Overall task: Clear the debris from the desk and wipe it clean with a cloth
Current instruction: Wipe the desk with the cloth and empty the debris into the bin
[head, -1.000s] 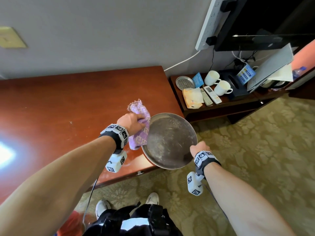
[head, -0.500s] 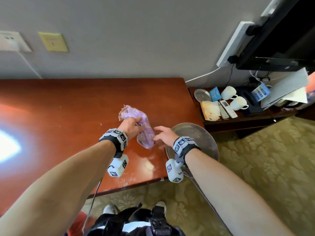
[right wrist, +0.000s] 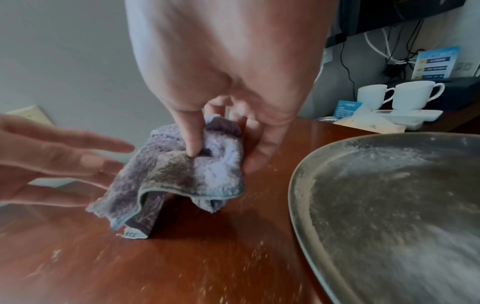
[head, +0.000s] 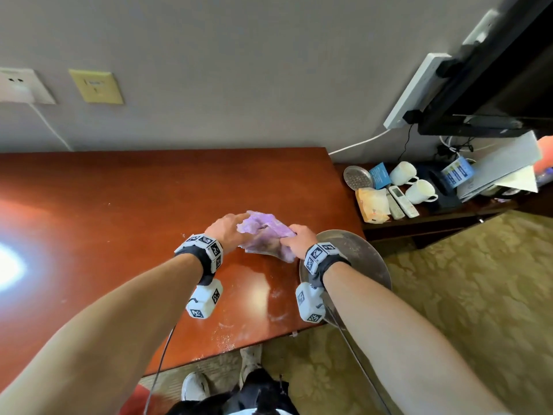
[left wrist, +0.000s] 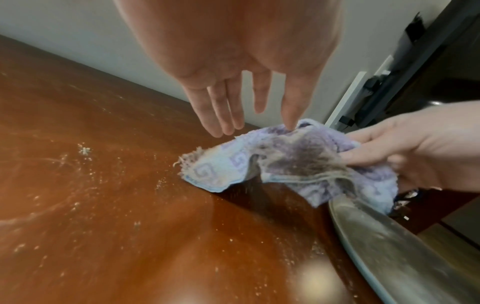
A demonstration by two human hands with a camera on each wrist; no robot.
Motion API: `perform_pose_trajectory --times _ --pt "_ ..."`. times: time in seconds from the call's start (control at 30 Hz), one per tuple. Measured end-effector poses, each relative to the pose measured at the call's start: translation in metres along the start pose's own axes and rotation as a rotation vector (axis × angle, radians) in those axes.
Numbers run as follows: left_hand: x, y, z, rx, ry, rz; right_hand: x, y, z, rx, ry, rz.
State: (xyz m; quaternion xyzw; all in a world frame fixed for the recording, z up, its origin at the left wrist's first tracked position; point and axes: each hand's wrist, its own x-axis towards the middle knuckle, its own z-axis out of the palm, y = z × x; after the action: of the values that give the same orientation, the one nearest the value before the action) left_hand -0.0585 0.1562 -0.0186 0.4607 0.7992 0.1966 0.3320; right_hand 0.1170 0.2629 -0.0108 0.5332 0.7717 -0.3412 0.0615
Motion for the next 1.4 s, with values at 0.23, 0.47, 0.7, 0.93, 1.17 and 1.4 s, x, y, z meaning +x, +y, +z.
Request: perform_pose_trajectory --times 0.23,0.47,0.7,0.93,1.17,1.4 --pt "0.043 0.001 0.005 0.107 -0.073 -0.044 0.065 0.004 -0.030 -0.227 0.069 0.002" --pt "0.081 0.004 0.008 0.286 -0.067 -0.154 0.093 -0.012 -0.006 -0.254 -0.093 -0.100" --pt "0.106 0.008 0.010 0.350 -0.090 -0.309 0.110 0.004 0.020 -0.394 -0.366 0.007" --pt "0.128 0.007 0.011 0.345 -0.129 -0.376 0.157 0.021 0.006 -0.540 -0.325 0.046" --pt "0.161 0.013 0.005 0.358 -0.153 -0.419 0.191 0.007 -0.034 -0.449 -0.332 0.109" --pt "0.174 0.008 0.007 0.362 -0.187 -0.455 0.231 0.009 -0.035 -0.398 -0.243 0.079"
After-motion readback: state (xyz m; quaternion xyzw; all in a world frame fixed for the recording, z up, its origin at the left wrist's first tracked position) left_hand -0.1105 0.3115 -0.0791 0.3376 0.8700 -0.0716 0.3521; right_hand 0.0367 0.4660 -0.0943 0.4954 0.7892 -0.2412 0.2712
